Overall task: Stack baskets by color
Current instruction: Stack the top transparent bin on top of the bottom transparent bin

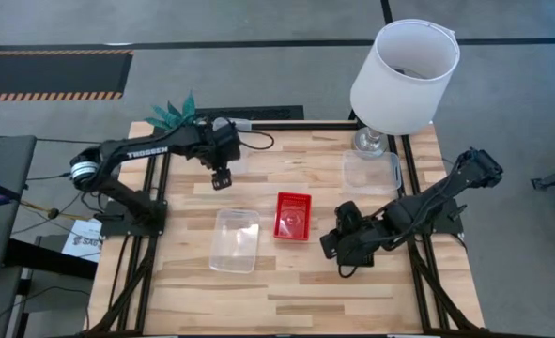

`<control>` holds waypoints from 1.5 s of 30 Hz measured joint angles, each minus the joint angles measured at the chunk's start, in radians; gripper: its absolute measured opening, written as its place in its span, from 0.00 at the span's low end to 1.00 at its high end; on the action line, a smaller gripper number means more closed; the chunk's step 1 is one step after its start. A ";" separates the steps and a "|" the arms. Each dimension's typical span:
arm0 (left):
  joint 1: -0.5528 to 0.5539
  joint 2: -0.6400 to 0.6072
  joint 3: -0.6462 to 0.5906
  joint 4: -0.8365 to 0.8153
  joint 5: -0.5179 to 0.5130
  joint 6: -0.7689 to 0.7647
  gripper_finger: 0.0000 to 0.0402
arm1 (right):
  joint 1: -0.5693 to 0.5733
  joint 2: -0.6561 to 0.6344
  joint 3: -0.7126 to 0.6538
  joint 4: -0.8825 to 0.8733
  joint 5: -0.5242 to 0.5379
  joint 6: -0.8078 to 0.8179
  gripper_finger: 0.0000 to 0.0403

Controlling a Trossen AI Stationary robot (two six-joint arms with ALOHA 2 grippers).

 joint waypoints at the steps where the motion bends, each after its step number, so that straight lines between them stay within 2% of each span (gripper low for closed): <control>1: 0.009 0.005 -0.012 0.023 0.023 0.004 0.59 | 0.002 0.000 0.000 0.002 0.000 0.000 0.35; 12: 0.057 0.066 -0.109 0.138 -0.027 0.171 0.59 | 0.013 -0.001 0.000 0.029 0.000 0.001 0.34; 16: 0.082 0.132 -0.114 0.157 -0.033 0.197 0.55 | 0.014 -0.001 0.000 0.033 -0.002 0.001 0.34; 20: 0.077 0.171 -0.114 0.161 0.020 0.162 0.43 | 0.015 -0.001 0.000 0.047 -0.004 0.000 0.33; 29: -0.023 0.177 -0.114 0.171 0.006 0.090 0.03 | 0.019 -0.001 0.000 0.056 -0.004 0.000 0.33; 39: -0.222 0.177 -0.113 0.248 0.028 -0.023 0.01 | 0.018 -0.001 0.000 0.056 -0.002 -0.001 0.33; 45: -0.276 0.177 -0.101 0.289 0.013 -0.098 0.01 | 0.017 -0.001 0.000 0.050 0.009 -0.003 0.33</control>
